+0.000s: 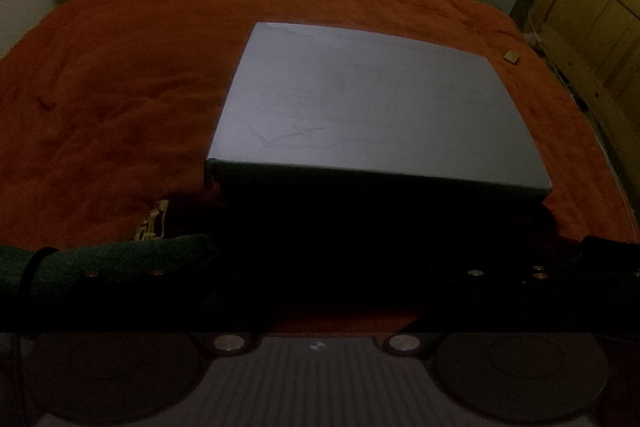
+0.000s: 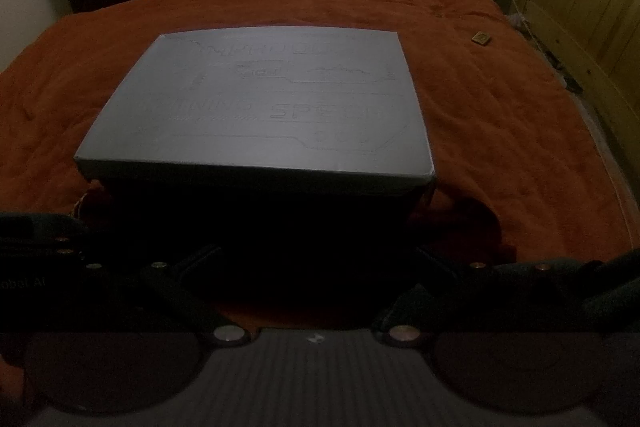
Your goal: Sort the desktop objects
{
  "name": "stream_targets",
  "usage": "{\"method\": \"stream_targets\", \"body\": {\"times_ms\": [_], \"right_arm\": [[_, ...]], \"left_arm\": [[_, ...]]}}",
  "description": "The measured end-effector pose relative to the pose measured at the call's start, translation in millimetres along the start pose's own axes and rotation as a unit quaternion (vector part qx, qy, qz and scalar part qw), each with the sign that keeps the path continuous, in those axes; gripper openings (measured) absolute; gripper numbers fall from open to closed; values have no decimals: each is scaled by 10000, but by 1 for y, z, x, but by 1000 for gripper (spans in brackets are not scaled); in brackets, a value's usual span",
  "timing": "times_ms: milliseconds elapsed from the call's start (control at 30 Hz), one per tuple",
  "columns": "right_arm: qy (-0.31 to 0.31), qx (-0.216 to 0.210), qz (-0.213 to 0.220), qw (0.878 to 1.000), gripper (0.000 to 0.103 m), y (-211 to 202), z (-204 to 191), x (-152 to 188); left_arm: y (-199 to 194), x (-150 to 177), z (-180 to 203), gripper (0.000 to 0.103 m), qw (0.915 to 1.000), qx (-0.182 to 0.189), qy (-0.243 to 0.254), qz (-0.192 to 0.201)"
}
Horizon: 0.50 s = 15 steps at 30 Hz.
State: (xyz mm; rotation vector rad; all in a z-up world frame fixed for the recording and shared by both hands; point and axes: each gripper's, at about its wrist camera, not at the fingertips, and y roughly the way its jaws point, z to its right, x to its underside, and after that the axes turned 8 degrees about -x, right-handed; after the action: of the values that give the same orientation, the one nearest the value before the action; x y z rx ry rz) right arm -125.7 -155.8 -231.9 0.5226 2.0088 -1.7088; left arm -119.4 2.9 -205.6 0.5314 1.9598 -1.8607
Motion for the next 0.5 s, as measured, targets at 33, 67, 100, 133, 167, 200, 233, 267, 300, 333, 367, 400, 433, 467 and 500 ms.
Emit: {"method": "stream_targets", "body": {"times_ms": [33, 67, 100, 133, 167, 200, 233, 267, 300, 333, 367, 400, 433, 467, 500], "right_arm": [[-3, -1, 6, 10000, 103, 0, 0, 0], [-2, -8, 9, 10000, 103, 0, 1, 0], [2, -11, 10, 10000, 103, 0, 1, 0], [3, -8, 13, 10000, 103, 0, 1, 0], [2, -3, 18, 10000, 103, 0, 1, 0], [0, 4, 25, 10000, 103, -1, 1, 0], [0, 9, 33, 10000, 103, -1, 1, 0], [-1, 15, 40, 10000, 103, -1, 1, 0], [-3, 23, 46, 10000, 103, -1, 1, -1], [-3, 31, 51, 10000, 103, -1, 1, 0], [1, 34, 57, 10000, 103, -1, 0, 0], [6, 33, 62, 10000, 103, -1, 0, 0], [11, 31, 66, 10000, 103, -1, 1, 0], [13, 25, 72, 10000, 103, -1, 1, 0], [16, 16, 85, 10000, 103, -1, 1, 0]], "left_arm": [[0, 0, 0, 102, 10000, 5, -11, -2], [0, 0, 0, 103, 10000, 10, -22, -5], [0, 0, 0, 103, 10000, 12, -27, -7], [0, 0, 0, 103, 10000, 14, -30, -9], [0, 0, 1, 103, 10000, 14, -30, -3], [0, 0, 1, 103, 10000, 13, -29, 4], [0, -1, -3, 103, 10000, 31, -8, 15], [0, -1, -4, 102, 10000, 48, 0, 19], [0, -1, -4, 102, 10000, 64, 5, 22], [0, -1, -3, 102, 10000, 80, 10, 25], [-1, -1, -3, 102, 10000, 81, 11, 36], [-1, 0, -3, 103, 10000, 80, 10, 48], [-2, 0, -3, 103, 10000, 78, 10, 60], [-2, 1, -2, 103, 9999, 79, 9, 74], [-2, 1, -2, 103, 9999, 80, 5, 71]]}}
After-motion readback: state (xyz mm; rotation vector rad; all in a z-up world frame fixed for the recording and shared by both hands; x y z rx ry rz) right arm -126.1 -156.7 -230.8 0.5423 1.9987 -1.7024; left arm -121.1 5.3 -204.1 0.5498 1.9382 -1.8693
